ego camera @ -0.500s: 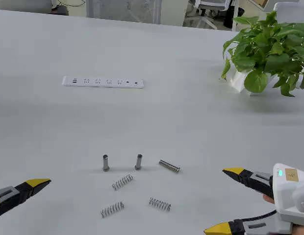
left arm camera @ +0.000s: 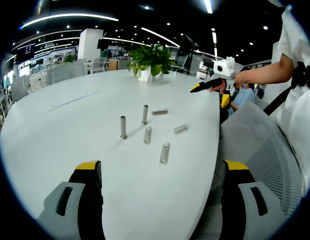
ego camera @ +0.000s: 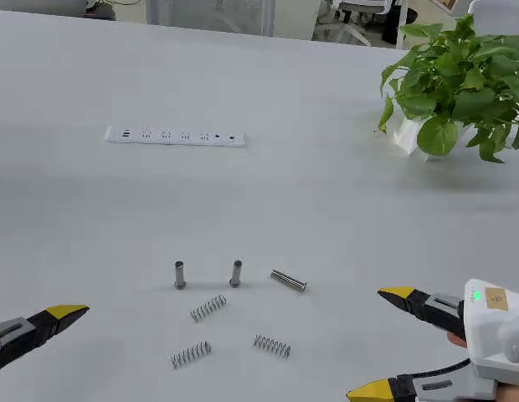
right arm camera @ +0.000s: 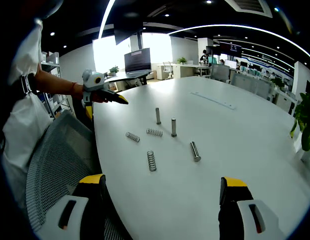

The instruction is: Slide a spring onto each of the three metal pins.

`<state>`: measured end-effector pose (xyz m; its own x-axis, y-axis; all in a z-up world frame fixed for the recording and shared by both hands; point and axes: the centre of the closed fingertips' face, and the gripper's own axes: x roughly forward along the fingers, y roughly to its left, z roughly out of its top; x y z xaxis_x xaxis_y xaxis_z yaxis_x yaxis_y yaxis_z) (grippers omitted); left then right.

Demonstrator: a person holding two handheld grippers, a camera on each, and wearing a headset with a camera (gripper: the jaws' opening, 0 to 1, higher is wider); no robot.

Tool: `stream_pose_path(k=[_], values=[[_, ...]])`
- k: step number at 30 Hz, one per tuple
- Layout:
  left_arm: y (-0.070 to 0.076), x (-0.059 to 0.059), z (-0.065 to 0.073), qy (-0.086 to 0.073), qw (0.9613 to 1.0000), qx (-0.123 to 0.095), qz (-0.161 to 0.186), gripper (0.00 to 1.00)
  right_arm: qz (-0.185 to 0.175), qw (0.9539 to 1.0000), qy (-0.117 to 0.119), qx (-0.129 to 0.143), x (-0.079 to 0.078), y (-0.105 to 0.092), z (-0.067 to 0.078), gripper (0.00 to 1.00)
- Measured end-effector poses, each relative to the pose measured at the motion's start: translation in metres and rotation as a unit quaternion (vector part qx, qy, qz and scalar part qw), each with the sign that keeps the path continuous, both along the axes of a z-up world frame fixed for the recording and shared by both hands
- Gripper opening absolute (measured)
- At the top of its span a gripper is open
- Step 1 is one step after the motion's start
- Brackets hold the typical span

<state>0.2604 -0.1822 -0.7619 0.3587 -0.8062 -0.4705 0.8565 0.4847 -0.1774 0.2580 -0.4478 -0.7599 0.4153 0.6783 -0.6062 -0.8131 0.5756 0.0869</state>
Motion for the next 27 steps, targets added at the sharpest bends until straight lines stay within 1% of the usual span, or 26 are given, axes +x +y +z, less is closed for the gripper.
stream_pose_path(k=[10, 22, 27], values=[[-0.0004, 0.0002, 0.0004, -0.001, 1.0000, -0.002, 0.000, 0.99, 0.000, 1.0000, 0.001, 0.000, -0.0002, 0.0000, -0.0004, 0.94], [-0.0012, -0.0013, -0.0020, 0.002, 1.0000, -0.004, -0.001, 0.99, -0.001, 1.0000, 0.005, 0.000, -0.0015, 0.0000, -0.0025, 0.94], [-0.0015, -0.0014, -0.0019, 0.002, 1.0000, -0.007, 0.000, 0.99, 0.001, 1.0000, 0.004, 0.000, -0.0009, 0.0019, -0.0010, 0.93]])
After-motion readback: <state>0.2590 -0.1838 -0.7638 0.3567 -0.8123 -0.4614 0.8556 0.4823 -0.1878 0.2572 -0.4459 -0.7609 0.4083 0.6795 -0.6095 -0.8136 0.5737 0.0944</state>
